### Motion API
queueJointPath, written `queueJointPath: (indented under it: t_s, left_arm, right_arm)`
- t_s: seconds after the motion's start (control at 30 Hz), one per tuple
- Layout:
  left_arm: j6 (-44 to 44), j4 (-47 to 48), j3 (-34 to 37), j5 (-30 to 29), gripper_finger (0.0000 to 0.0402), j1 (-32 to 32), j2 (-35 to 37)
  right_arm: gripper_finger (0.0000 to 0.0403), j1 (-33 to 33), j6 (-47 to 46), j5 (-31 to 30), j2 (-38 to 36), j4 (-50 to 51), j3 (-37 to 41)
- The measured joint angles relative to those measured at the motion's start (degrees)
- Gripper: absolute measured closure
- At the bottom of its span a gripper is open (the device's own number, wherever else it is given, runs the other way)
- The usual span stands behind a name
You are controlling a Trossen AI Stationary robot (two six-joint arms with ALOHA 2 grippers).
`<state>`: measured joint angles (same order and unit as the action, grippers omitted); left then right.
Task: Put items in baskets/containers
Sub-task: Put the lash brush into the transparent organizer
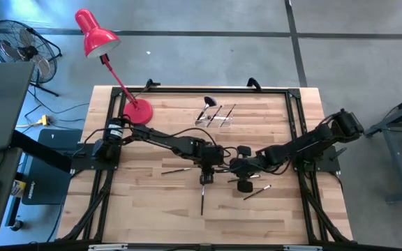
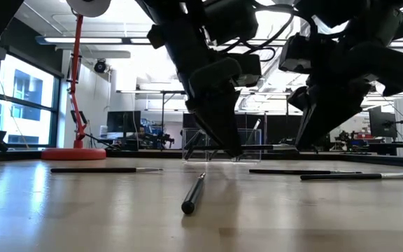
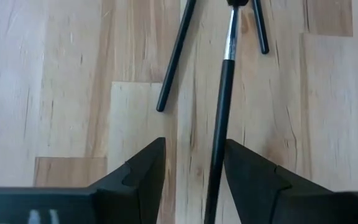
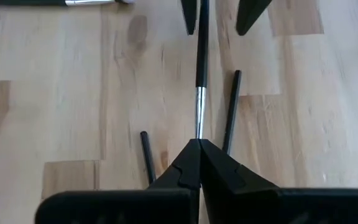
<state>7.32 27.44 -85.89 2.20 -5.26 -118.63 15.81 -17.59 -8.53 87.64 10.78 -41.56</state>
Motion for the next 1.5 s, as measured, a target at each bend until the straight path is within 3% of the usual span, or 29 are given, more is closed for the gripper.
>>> queueJointPath:
  t_s: [0.23,0.43,0.5,0.63,1.0,1.33,1.5]
  left_arm:
    - [-2.59,0.09,-0.02,0.2,0.0262,0.0,0.09]
    - [-3.05,0.2,-0.02,2.93,0.0369,-0.01,0.14]
    - [-3.03,0.24,-0.04,3.3,0.0387,-0.04,0.17]
    - [-3.04,0.21,-0.04,3.48,0.0376,-0.04,0.2]
    - [-2.36,0.61,-0.15,5.99,0.0391,-0.03,0.32]
    - [3.31,0.76,-0.15,5.94,0.0391,-0.04,0.33]
    - [6.43,-0.91,-0.15,3.58,0.0391,-0.02,0.33]
  right_arm:
    - [0.0403,0.0,-0.19,-0.09,-0.02,-0.17,-0.07]
    - [0.0403,0.0,-0.19,-0.28,-0.05,-0.28,-0.07]
    - [0.0403,-0.04,-0.19,-0.49,-0.07,-0.23,-0.07]
    - [0.0403,-0.04,-0.17,-0.02,-0.07,-0.29,-0.07]
    - [0.0395,-0.04,-1.5,0.31,-2.04,-0.21,-0.07]
    - [0.033,-0.05,-1.88,-4.05,-12.66,3.66,-0.11]
    - [0.0297,0.05,-6.38,-4.26,-19.3,8.7,-0.05]
